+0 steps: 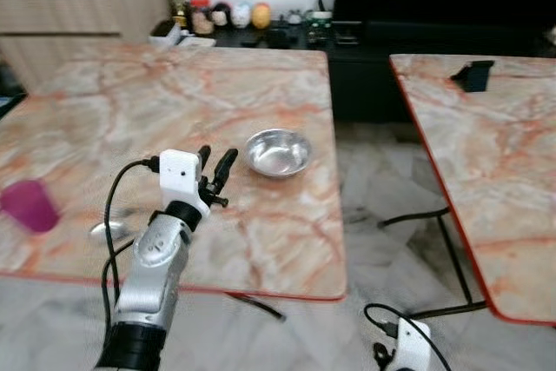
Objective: Setting the table
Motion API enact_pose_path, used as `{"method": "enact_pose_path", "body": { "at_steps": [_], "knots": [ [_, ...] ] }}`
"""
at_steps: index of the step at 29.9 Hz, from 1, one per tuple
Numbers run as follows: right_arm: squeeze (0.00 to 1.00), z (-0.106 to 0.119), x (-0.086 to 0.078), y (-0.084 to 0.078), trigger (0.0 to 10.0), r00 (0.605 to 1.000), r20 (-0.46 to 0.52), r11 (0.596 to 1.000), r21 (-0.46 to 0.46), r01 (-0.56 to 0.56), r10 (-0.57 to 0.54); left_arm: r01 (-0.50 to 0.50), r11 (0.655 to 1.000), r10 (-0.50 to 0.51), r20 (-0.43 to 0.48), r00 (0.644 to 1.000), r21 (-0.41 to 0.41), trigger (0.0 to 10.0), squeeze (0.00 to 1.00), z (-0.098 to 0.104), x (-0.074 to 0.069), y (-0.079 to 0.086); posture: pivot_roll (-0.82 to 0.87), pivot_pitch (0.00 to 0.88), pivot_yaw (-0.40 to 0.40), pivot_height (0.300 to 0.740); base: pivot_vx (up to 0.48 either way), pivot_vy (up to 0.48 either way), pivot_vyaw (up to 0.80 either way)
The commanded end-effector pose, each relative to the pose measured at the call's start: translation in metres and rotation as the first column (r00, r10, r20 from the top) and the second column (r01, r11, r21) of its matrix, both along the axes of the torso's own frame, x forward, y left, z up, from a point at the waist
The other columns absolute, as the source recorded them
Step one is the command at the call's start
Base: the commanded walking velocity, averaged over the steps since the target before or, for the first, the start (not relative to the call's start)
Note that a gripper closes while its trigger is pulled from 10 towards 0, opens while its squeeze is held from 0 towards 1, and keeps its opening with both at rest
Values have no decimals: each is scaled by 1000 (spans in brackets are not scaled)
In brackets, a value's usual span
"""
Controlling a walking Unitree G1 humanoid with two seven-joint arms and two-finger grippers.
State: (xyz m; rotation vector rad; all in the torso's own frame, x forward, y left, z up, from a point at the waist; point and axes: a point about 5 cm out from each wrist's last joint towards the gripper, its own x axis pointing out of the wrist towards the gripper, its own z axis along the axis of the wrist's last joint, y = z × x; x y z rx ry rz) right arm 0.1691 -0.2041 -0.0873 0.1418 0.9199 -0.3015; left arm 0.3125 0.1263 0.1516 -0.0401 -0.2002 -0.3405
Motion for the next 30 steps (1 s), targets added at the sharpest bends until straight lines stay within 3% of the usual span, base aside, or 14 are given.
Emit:
{"method": "enact_pose_path", "body": {
  "at_steps": [1, 4, 8, 11, 17, 18, 20, 21, 25, 30],
  "knots": [
    [0, 0, 3, 9, 10000, 1000, 5, 1000, 24, -8, 8, -25, 1000, 24, 20, 1000, 13, 10000, 0, 6, 2, 10, 79, 0, -30, 740, 424, 0, 0],
    [0, 0, 4, 9, 10000, 1000, 5, 1000, 24, -9, 9, -8, 1000, 8, -22, 1000, -12, 10000, 0, 2, 2, 8, 80, 0, -30, 740, 227, 0, 0],
    [0, 0, 4, 9, 10000, 1000, 4, 1000, 25, -14, 14, 48, 992, -61, -111, 992, -116, 10000, 0, -5, 2, 3, 80, 0, -31, 740, 0, 0, 0],
    [0, 0, 4, 9, 10000, 1000, 3, 1000, 25, -16, 16, 93, 987, -110, -138, 984, -129, 10000, 0, -6, 0, -1, 80, 0, -31, 740, 0, 0, 0],
    [0, 0, 4, 10, 10000, 1000, 2, 999, 27, -22, 21, 58, 988, -87, -206, 975, -141, 10000, 0, -9, 5, 3, 85, 0, -31, 740, 0, 0, 0],
    [0, 0, 4, 10, 10000, 1000, 2, 999, 28, -23, 23, 29, 985, -67, -223, 973, -170, 10000, 686, -8, 8, 6, 84, 0, -31, 740, 0, 0, 0],
    [0, 0, 4, 10, 10000, 1000, 1, 999, 28, -23, 23, 3, 984, -45, -235, 971, -177, 10000, 686, -8, 10, 8, 84, 0, -32, 740, 0, 0, 0],
    [0, 0, 4, 10, 10000, 1000, 1, 999, 28, -25, 25, -25, 983, -21, -251, 968, -180, 10000, 1000, -8, 13, 10, 84, 0, -32, 740, 0, 0, 0],
    [0, 0, 3, 9, 10000, 1000, -1, 999, 27, -28, 28, -107, 981, 51, -317, 947, -160, 10000, 1000, -10, 20, 16, 83, 0, -32, 740, 0, 0, 0],
    [0, -1, 2, 9, 10000, 999, -6, 999, 26, -38, 38, -131, 978, 63, -366, 928, -164, 10000, 1000, -13, 26, 15, 87, 0, -34, 740, 0, 0, 0]
  ]
}}
